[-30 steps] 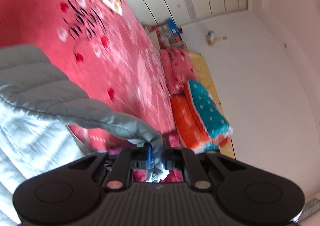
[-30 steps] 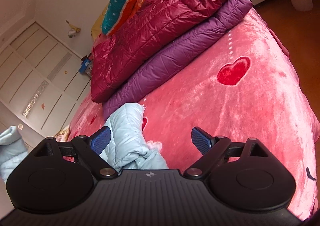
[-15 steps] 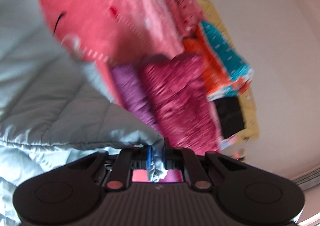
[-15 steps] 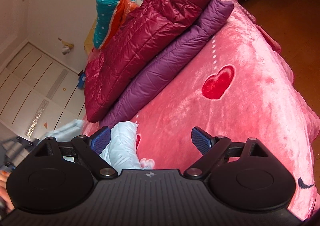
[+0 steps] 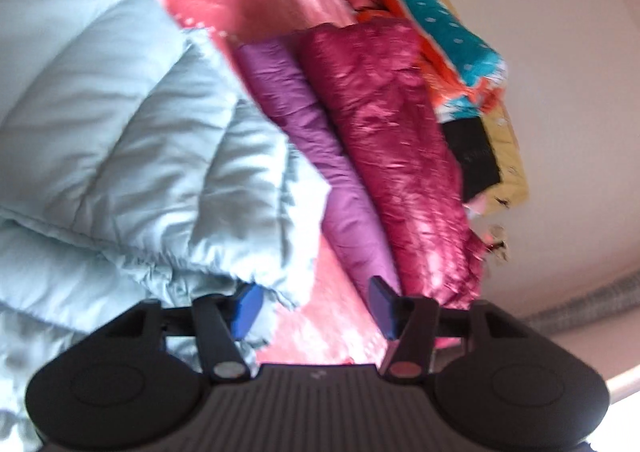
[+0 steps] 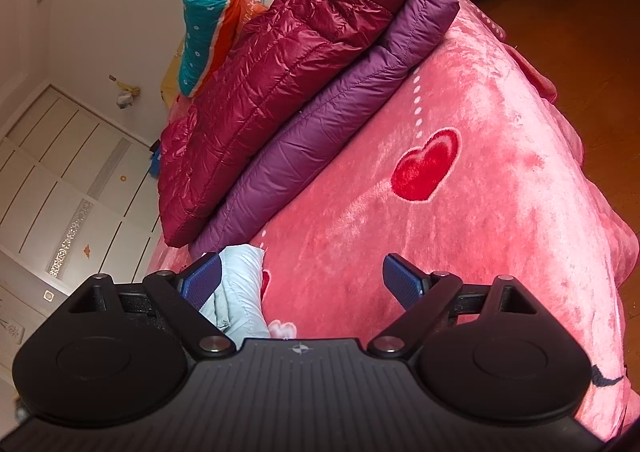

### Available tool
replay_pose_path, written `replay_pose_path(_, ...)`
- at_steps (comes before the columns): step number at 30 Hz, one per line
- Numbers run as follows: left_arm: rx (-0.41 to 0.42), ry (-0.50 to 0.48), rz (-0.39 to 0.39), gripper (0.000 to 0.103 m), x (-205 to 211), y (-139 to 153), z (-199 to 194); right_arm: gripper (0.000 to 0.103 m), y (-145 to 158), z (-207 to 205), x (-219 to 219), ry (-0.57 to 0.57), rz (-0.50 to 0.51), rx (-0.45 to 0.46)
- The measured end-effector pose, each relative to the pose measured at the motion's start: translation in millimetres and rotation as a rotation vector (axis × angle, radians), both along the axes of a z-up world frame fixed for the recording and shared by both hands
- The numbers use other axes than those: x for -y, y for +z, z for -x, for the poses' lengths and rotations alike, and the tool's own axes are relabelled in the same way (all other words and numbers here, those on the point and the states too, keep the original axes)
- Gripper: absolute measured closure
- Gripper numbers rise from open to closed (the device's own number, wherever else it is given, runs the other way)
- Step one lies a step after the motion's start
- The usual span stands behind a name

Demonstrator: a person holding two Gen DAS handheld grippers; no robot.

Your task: Fold large clothes

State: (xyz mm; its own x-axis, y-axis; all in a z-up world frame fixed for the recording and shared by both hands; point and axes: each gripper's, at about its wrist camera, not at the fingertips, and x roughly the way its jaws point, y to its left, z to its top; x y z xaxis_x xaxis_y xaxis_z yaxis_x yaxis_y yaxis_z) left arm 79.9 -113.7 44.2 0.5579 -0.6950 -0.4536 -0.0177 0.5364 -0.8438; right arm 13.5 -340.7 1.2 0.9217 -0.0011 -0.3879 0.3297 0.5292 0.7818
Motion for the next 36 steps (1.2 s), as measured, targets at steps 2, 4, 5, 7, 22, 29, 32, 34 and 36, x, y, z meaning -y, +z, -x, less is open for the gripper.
replay_pose_path(2,0.030,-0.020,-0.004,0.033,-7.8,7.6,7.6,0.000,-0.5,-1.1,-0.5,0.000,-0.001,-0.004)
replay_pose_path(4,0.056,-0.039,-0.024,0.028,-16.2,14.4,15.7,0.000,-0.3,-2.2,-1.9,0.004,0.005,-0.006)
replay_pose_path(5,0.069,-0.050,-0.035,0.026,-19.8,16.6,18.6,0.000,-0.2,-3.0,-3.3,0.008,0.011,-0.007)
replay_pose_path(7,0.082,-0.071,-0.067,0.025,-25.9,19.2,22.6,0.000,0.4,-6.0,-6.3,0.017,0.026,-0.012)
replay_pose_path(22,0.221,0.117,-0.397,0.027,-191.9,39.6,78.3,0.000,16.1,-32.8,-45.2,0.180,0.168,0.055)
replay_pose_path(29,0.370,0.308,-0.721,0.027,-236.1,65.0,51.5,0.000,45.9,-61.2,-101.8,0.350,0.405,0.140)
replay_pose_path(32,0.375,0.330,-0.909,0.028,-231.7,56.9,27.7,0.000,48.0,-76.4,-124.9,0.399,0.494,0.127)
replay_pose_path(34,0.356,0.292,-0.980,0.030,-225.5,46.9,12.1,0.000,45.2,-86.0,-132.2,0.418,0.529,0.114)
replay_pose_path(36,0.351,0.219,-1.000,0.030,-221.8,36.5,5.1,0.000,40.1,-96.9,-134.2,0.433,0.558,0.089)
